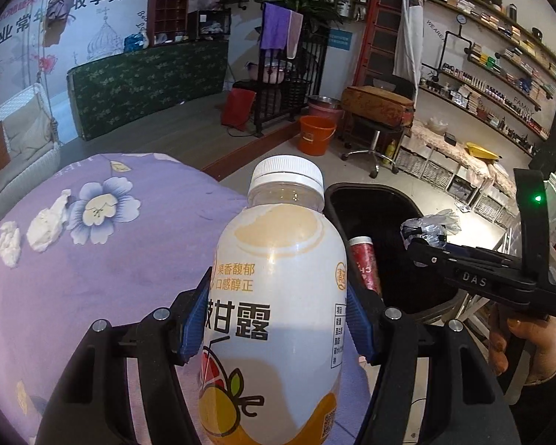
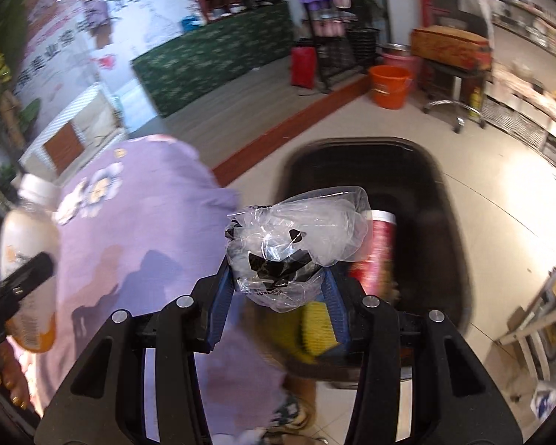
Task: Collect trash
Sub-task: 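Carry the clear bag to the bin and release it with the right gripper, then lower the milk-tea bottle into the bin and open the left gripper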
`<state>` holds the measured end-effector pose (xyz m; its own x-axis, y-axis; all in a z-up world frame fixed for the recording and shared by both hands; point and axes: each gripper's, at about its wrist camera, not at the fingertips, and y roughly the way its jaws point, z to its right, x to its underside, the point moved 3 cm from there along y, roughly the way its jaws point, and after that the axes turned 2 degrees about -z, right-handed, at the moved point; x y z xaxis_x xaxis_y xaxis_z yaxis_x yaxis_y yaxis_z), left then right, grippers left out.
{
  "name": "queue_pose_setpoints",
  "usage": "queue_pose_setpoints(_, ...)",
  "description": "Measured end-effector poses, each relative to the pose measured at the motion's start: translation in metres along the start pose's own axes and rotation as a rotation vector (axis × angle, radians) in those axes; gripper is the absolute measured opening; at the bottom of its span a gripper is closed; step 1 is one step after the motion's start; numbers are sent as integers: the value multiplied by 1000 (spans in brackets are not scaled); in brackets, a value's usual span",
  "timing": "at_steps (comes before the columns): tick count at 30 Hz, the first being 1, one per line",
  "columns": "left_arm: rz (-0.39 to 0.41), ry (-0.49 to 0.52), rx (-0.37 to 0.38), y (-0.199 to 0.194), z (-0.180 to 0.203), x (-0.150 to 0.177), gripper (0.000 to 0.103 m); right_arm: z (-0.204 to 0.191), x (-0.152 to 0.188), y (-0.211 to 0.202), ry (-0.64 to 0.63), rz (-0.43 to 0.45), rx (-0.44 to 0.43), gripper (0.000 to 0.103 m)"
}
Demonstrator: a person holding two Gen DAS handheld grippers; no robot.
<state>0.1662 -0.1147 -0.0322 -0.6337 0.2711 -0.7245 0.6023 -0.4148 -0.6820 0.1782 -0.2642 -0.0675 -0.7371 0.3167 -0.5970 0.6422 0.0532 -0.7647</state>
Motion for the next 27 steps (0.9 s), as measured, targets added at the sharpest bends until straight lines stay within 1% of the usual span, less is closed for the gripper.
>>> queue_pose_setpoints(4,4,27,41,8,20,-6,62,31,-2,11,48,-19,58,46)
queue_pose_setpoints(7,1,46,69,16,33,-10,62,48,-1,24,72,-45,80,46)
queue_pose_setpoints(9,-3,59,85,21,41,-12,62,57,3,39,80,-80,96,46)
queue_pose_setpoints(10,-5,65,89,23,43,-12,62,57,3,39,80,-80,96,46)
queue_pose_setpoints(12,-8,78,100,27,50,-13,62,63,5,58,90,-125,107,46)
queue_pose_setpoints(15,-19,90,117,35,58,-15,62,70,10,70,103,-150,120,47)
queue_pose_setpoints(17,-28,92,126,38,61,-14,62,73,14,75,115,-157,132,50)
queue_pose_setpoints(19,-39,93,136,41,64,-12,62,73,16,77,118,-163,134,51)
queue_pose_setpoints(20,-45,93,140,42,65,-11,62,72,17,76,119,-162,130,54)
queue_pose_setpoints(21,-51,95,142,44,67,-9,62,71,18,73,118,-155,127,62)
queue_pose_setpoints(23,-61,103,142,47,69,-7,62,69,17,67,105,-128,141,69)
queue_pose_setpoints(27,-88,96,162,53,76,-5,62,69,16,47,95,-86,153,72)
